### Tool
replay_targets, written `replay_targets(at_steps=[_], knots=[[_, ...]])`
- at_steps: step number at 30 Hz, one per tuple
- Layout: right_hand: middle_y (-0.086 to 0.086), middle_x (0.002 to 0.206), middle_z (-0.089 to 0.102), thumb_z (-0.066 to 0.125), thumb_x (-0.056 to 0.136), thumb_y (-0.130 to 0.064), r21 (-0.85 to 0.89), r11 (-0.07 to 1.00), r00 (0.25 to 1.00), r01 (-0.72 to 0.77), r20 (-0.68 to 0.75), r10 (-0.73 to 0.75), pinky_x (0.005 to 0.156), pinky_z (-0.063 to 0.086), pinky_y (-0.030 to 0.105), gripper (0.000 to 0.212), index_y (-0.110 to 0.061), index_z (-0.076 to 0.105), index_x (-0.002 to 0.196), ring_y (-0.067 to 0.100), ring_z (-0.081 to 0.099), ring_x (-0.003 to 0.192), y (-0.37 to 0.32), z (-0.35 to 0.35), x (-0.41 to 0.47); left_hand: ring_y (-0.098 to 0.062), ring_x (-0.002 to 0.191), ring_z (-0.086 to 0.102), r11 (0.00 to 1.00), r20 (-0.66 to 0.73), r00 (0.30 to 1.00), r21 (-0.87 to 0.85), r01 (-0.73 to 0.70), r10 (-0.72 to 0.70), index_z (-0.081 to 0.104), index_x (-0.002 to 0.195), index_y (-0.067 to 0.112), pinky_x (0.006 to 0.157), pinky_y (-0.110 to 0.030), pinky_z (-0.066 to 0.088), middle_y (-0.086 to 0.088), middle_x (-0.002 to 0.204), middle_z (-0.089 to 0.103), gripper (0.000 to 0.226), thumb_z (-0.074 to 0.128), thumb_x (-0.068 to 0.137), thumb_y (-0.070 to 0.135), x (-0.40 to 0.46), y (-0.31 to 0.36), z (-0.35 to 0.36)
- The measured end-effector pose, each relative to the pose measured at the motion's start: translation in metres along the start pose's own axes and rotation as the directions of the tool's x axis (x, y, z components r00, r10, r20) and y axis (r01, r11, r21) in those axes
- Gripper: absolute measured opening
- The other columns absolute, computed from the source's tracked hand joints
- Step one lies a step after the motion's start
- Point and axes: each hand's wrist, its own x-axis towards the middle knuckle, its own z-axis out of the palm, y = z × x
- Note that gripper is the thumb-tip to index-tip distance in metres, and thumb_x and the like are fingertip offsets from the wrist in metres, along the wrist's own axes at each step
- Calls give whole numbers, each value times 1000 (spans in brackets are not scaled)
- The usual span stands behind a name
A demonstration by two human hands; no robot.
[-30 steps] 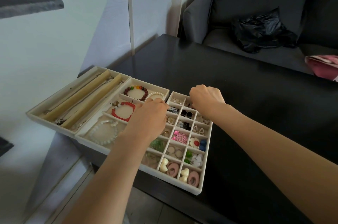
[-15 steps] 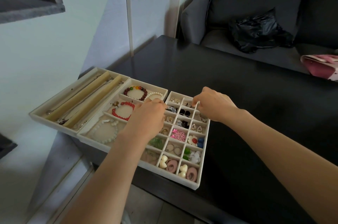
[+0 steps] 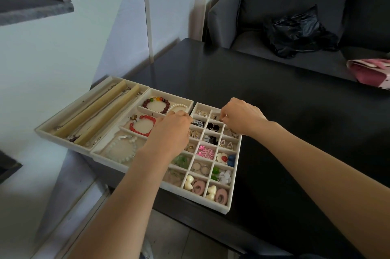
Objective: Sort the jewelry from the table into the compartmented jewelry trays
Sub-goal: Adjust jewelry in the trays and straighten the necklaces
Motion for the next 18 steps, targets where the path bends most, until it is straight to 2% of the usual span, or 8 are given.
replay_targets(at_steps=[3, 13, 18], knots=[[5, 117, 50, 50, 97, -21, -10, 1000, 1000, -2, 12, 2, 64, 43, 24, 24, -15, 63, 116, 16, 56, 85, 0, 2, 1, -15, 128, 43, 1000, 3, 1000, -7, -2, 2, 44, 138, 19, 107, -34, 33, 1, 139, 47, 43, 49, 95, 15, 0, 0, -1], [2, 107, 63, 49, 96, -18, 102, 995, 1000, -20, 10, 19, 73, 56, 32, 23, -15, 70, 103, 14, 63, 82, 1, 3, 5, -16, 128, 43, 1000, 7, 1000, 2, -10, 10, 45, 137, 18, 105, -33, 36, -1, 139, 47, 44, 51, 94, 15, 0, -1, 1], [2, 112, 63, 48, 96, -16, 122, 992, 999, -38, 19, 36, 75, 56, 31, 25, -17, 69, 111, 15, 63, 87, 4, 2, 0, -17, 130, 42, 1000, 13, 1000, 3, -12, 12, 44, 139, 18, 107, -35, 36, -1, 141, 46, 46, 52, 93, 14, 0, -2, 2]])
